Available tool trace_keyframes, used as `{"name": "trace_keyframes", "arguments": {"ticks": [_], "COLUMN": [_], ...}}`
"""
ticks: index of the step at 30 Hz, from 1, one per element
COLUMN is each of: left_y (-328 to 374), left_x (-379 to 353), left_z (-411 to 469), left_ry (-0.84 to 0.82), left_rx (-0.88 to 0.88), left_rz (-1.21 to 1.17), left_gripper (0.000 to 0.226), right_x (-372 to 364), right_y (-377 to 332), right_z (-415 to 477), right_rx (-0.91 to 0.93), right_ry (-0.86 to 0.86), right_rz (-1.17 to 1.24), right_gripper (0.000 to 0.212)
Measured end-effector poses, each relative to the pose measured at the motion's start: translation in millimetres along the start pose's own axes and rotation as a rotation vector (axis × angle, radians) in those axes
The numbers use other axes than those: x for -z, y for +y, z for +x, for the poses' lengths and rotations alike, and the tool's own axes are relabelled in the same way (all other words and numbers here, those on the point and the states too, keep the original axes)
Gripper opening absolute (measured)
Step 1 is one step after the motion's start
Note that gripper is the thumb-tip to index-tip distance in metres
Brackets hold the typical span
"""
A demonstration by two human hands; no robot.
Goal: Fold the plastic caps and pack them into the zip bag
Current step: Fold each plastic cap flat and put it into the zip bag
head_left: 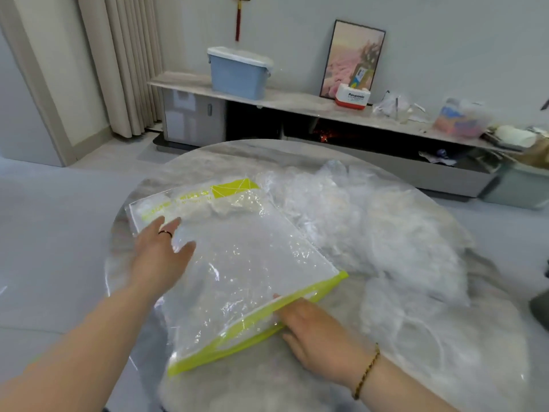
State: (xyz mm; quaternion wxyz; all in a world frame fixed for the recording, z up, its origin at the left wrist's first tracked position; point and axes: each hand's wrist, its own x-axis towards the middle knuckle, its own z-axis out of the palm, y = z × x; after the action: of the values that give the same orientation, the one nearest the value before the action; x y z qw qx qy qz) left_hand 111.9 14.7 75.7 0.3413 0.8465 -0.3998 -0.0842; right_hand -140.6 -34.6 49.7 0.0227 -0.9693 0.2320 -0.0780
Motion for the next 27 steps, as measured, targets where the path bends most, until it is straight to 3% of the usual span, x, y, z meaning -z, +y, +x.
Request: {"name": "trace_keyframes", "arguments": {"ticks": [2,4,6,8,10,14,21,22,24,27], "left_y": [21,39,44,45,40,30,17,17,18,26], "left_x": [-3,-10,-19,-27,-34,-47,-45,-43,-41,-40], "left_z": [-29,-57,-78,-94,-99,-92,-83,-84,-87,-91], "left_ry": [-0.121,-0.245,-0.252,-0.24,-0.158,-0.079,-0.08,-0.09,-0.165,-0.117], "left_rx": [-0.202,-0.358,-0.512,-0.667,-0.763,-0.755,-0.689,-0.695,-0.679,-0.726], "left_rz": [0.083,0.18,0.287,0.418,0.479,0.513,0.681,0.685,0.681,0.506], "left_gripper": [0.062,0.086,0.102,0.096,0.078,0.098,0.052,0.042,0.054,0.059], "right_x": [11,23,33,43,53,61,65,63,62,61], "right_y": [7,18,24,30,34,57,95,99,103,107], "right_z": [-26,-47,-61,-75,-86,-110,-120,-120,-119,-118], "right_rx": [-0.041,-0.054,-0.114,-0.241,-0.449,-0.763,-1.209,-1.258,-1.35,-1.452], "right_ry": [0.017,0.102,0.231,0.307,0.247,-0.023,-0.15,-0.145,-0.077,-0.024], "right_rz": [-0.001,0.051,0.059,0.04,-0.01,0.012,0.144,0.161,0.227,0.351], "right_gripper": [0.037,0.031,0.021,0.015,0.011,0.029,0.047,0.053,0.062,0.064]}}
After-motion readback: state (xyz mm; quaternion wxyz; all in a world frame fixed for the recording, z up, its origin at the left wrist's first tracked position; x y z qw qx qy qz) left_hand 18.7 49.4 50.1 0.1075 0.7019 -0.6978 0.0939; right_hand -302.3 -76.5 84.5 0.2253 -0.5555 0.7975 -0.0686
